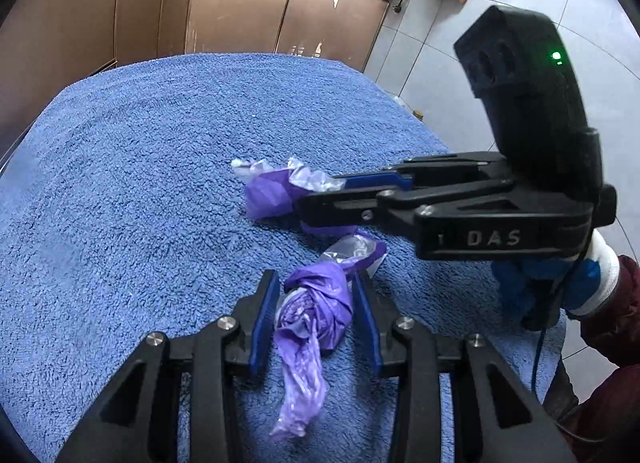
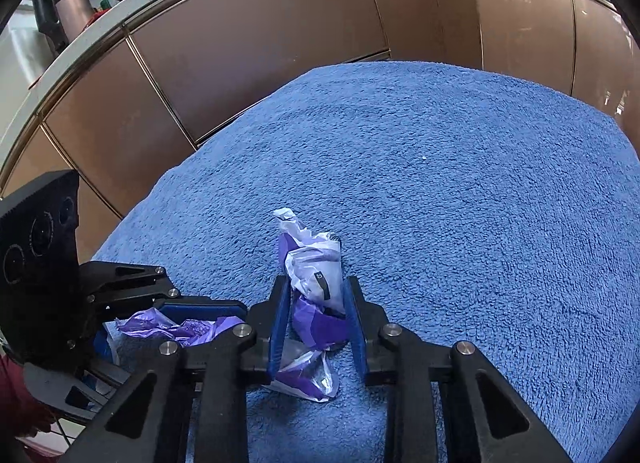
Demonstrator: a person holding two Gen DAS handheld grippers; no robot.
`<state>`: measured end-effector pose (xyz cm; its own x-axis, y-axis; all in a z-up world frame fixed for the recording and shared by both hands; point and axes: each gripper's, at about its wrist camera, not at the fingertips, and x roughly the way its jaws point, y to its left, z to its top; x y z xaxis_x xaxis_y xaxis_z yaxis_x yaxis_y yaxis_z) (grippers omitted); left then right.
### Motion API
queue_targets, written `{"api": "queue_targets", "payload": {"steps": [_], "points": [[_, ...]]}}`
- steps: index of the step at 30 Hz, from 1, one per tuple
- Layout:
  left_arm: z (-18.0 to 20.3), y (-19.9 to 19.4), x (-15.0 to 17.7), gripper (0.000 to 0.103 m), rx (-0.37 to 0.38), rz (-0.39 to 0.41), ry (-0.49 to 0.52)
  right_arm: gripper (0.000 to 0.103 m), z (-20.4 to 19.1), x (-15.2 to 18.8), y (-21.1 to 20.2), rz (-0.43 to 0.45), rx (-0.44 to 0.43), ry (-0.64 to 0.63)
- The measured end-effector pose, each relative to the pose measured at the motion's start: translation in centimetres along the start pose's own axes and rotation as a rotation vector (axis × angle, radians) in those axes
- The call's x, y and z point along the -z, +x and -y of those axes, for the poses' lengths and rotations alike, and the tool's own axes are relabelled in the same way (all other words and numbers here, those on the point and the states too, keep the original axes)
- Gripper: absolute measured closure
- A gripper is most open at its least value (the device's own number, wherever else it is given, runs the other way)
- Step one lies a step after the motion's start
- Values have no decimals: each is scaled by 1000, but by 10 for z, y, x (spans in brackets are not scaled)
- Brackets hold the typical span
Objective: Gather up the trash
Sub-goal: 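Grasp a purple wrapper with the left tool while the right tool grasps another purple wrapper, then carry both purple wrappers to the white bin and open both tools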
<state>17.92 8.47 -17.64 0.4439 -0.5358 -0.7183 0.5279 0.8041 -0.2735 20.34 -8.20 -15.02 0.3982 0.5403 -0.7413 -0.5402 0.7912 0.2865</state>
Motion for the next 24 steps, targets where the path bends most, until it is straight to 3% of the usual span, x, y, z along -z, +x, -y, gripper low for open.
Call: {"api": "queue_targets", "payload": {"steps": [8,14,24], "points": [[14,3,-2,68,-74,-11,42,78,5,11,-51,87,38,37],[17,-6,-1,70,-77,-11,-36,78,11,36,-100,148,86,90],[47,-41,0,71,-130,32,-54,78,26,82,-172,268,135,199]]}}
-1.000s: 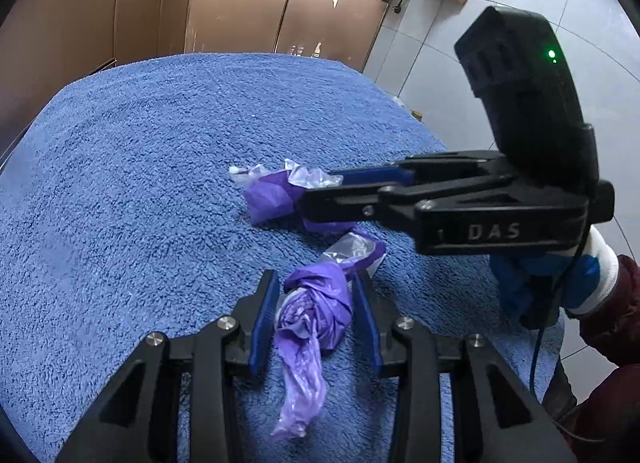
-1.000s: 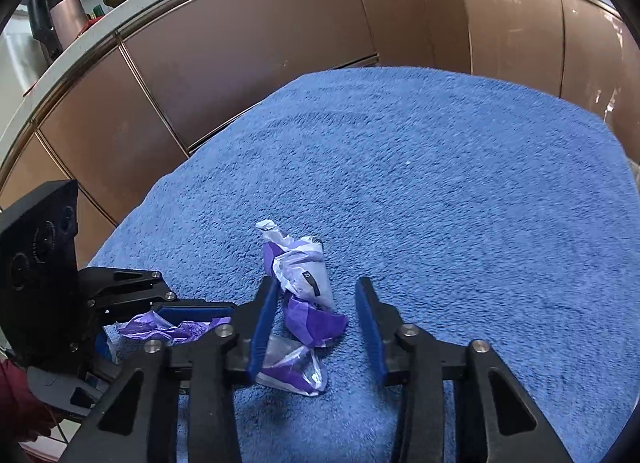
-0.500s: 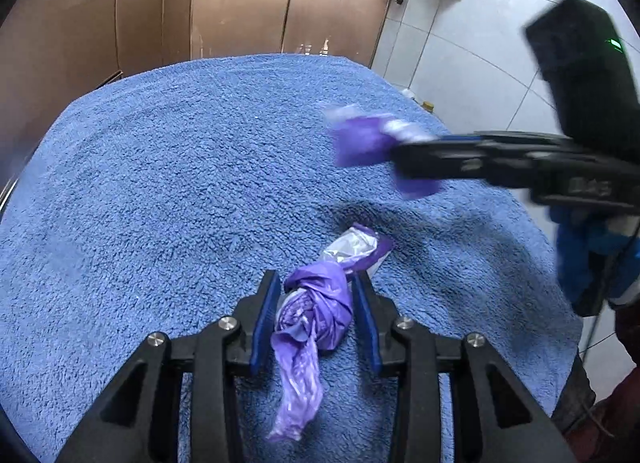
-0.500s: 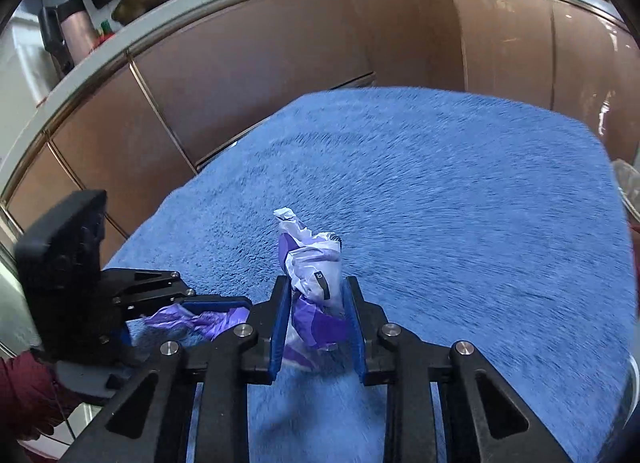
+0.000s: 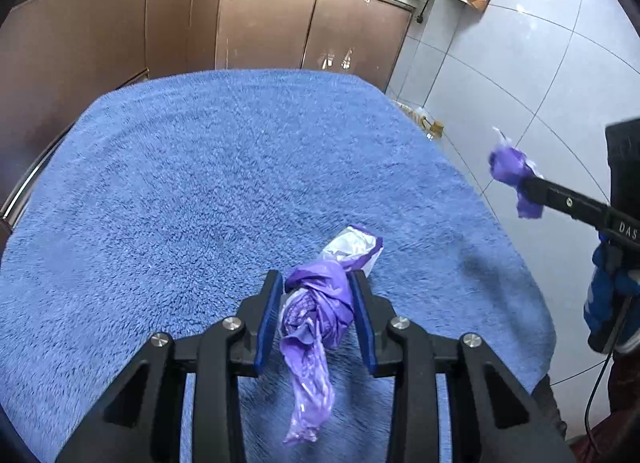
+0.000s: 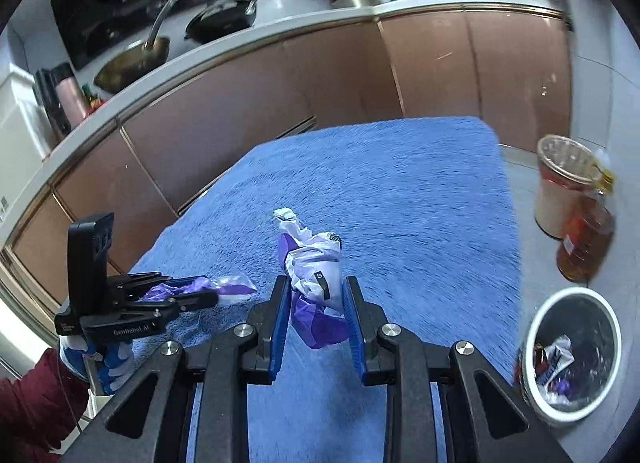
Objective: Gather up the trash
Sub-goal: 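Carry both purple wrappers to the white bin and open both tools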
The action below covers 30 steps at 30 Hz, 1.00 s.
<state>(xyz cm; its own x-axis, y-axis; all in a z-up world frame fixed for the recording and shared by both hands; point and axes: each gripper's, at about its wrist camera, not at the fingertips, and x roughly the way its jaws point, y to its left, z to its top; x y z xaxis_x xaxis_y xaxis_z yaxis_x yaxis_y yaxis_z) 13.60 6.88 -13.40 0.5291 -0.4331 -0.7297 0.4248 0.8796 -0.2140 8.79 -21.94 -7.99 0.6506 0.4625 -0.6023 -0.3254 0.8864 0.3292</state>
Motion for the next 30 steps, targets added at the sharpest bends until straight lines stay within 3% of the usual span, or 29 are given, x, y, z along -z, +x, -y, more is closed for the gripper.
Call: {"api": "queue_targets", "payload": {"steps": [14,30], "points": [[48,-42,4,71,-11,53,-7,78,19,21,-71,148,-8,85],[98,-43,-2,71,-19,45,20,78,41,48,-105,229,-39,160]]}}
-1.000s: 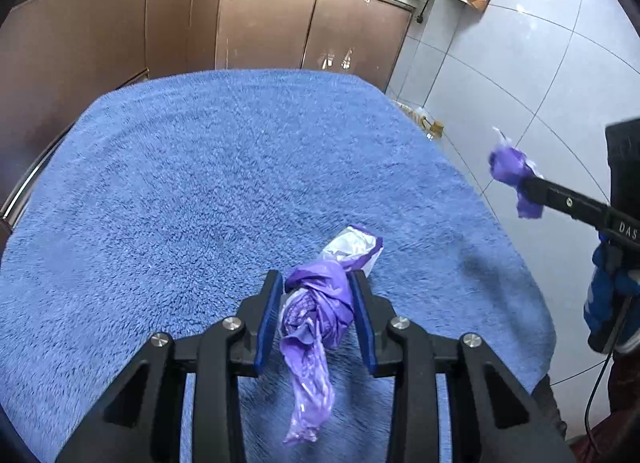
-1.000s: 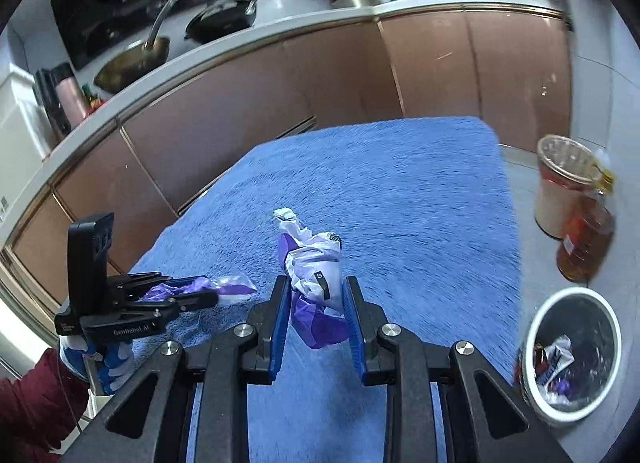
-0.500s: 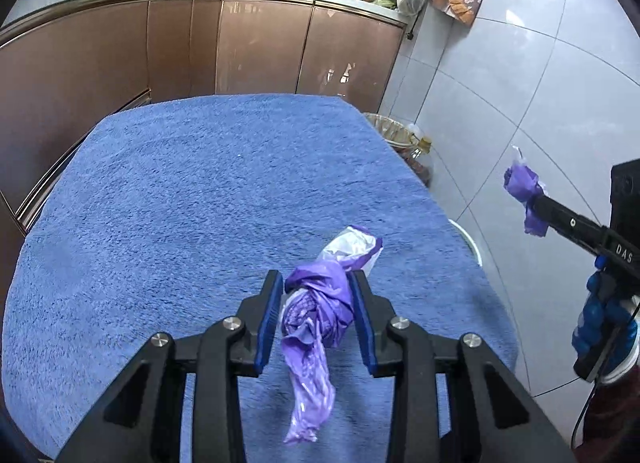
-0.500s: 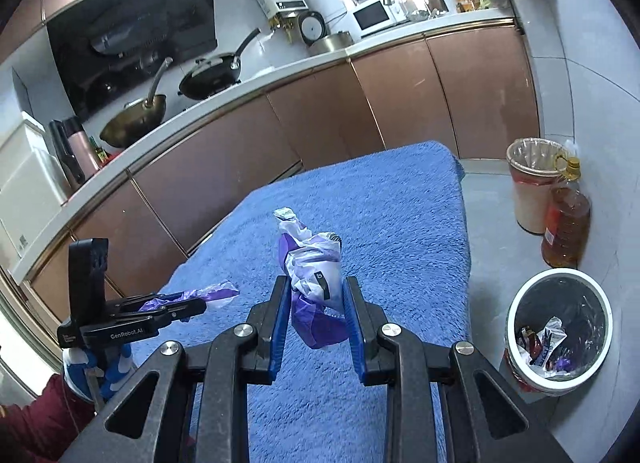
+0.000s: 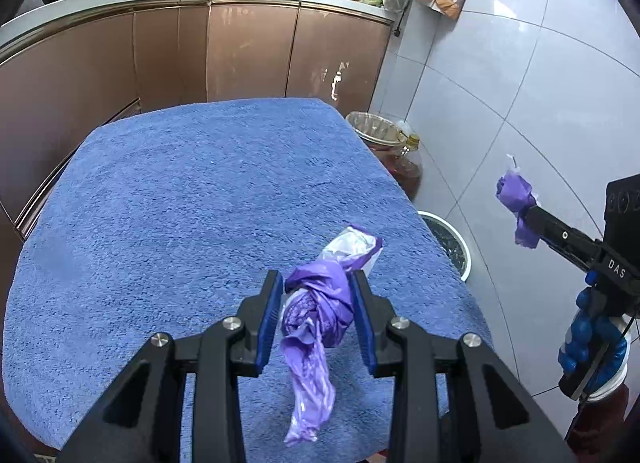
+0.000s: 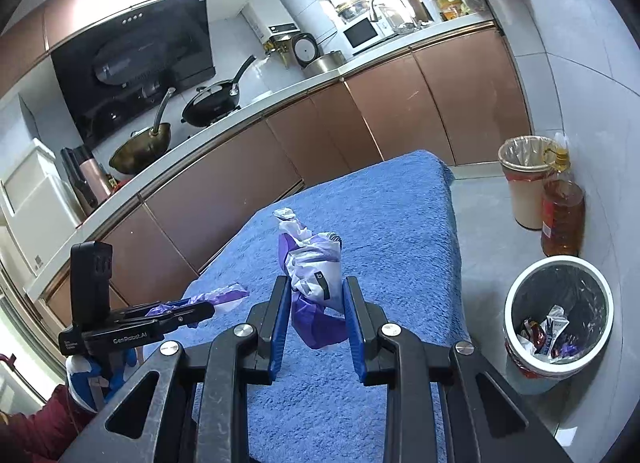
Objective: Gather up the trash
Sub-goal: 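Carry both purple wrappers to the white bin and open both tools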
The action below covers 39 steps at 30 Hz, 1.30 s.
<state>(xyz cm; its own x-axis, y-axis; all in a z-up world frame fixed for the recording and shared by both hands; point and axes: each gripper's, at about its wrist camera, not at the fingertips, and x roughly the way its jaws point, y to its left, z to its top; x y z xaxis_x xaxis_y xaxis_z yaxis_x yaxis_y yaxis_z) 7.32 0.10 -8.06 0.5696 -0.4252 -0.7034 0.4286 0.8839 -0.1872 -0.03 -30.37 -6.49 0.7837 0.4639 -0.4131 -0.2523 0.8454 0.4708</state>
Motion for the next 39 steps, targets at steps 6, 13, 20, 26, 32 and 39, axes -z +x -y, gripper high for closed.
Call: {"api": "queue_targets", "payload": {"steps": [6,13,20,26,32,39], "points": [[19,22,-12,71,18,-36,29,78,27,4,-8,17,47,57],[60,63,-37,71,66,-78,96,78,77,10,-20,37,164,155],[125,127,-76,71,152,-130,186,78,122,24,-22,16,275,232],[186,197,-102,70,177,-203,271,78,174,35,-4,-31,350,317],[231,264,-116,69,199,-266,314,76,225,30,11,-47,436,376],[249,321,-122,66,227,-319,285,74,264,22,21,-61,542,391]]}}
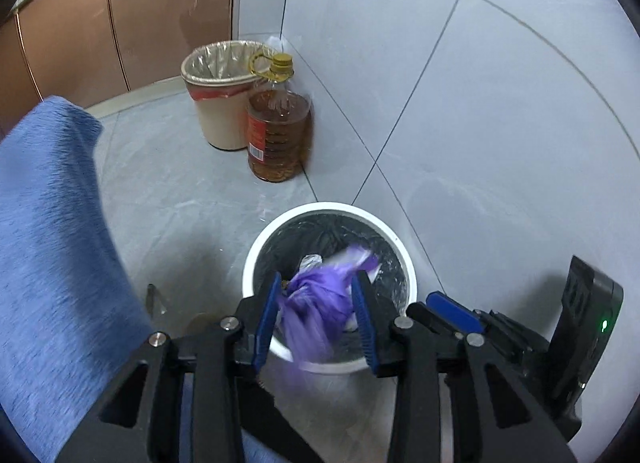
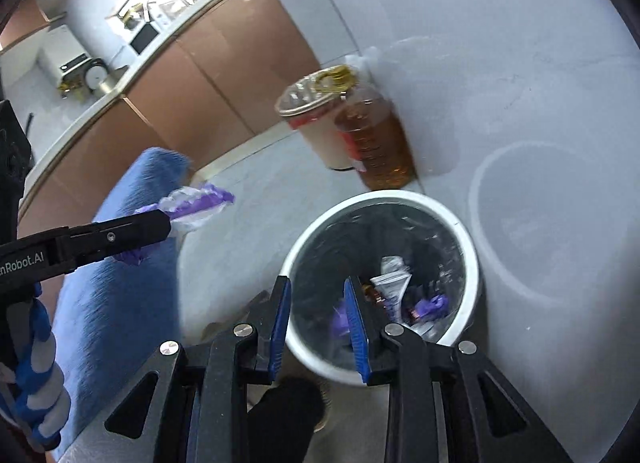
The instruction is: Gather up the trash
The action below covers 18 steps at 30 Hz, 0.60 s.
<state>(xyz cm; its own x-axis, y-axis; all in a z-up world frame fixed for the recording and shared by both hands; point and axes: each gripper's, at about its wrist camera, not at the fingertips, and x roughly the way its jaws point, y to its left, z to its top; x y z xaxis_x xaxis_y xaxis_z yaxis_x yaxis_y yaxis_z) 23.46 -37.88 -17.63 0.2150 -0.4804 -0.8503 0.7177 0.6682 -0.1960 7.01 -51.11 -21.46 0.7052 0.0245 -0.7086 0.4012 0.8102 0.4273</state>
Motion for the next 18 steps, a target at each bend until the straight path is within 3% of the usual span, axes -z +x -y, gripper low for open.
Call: {"api": "queue_targets", "payload": {"steps": [3,10,18], "points": [[-2,9,-4,57,19,-3,-22,68,7,-1,5,-3,28,16],[-5,-4,-1,57,7,32,-27,61,-1,8,1,-11,66,-5],[-9,-93,30,57,-91,204,-36,52,-43,8,-34,52,47,-68]]}}
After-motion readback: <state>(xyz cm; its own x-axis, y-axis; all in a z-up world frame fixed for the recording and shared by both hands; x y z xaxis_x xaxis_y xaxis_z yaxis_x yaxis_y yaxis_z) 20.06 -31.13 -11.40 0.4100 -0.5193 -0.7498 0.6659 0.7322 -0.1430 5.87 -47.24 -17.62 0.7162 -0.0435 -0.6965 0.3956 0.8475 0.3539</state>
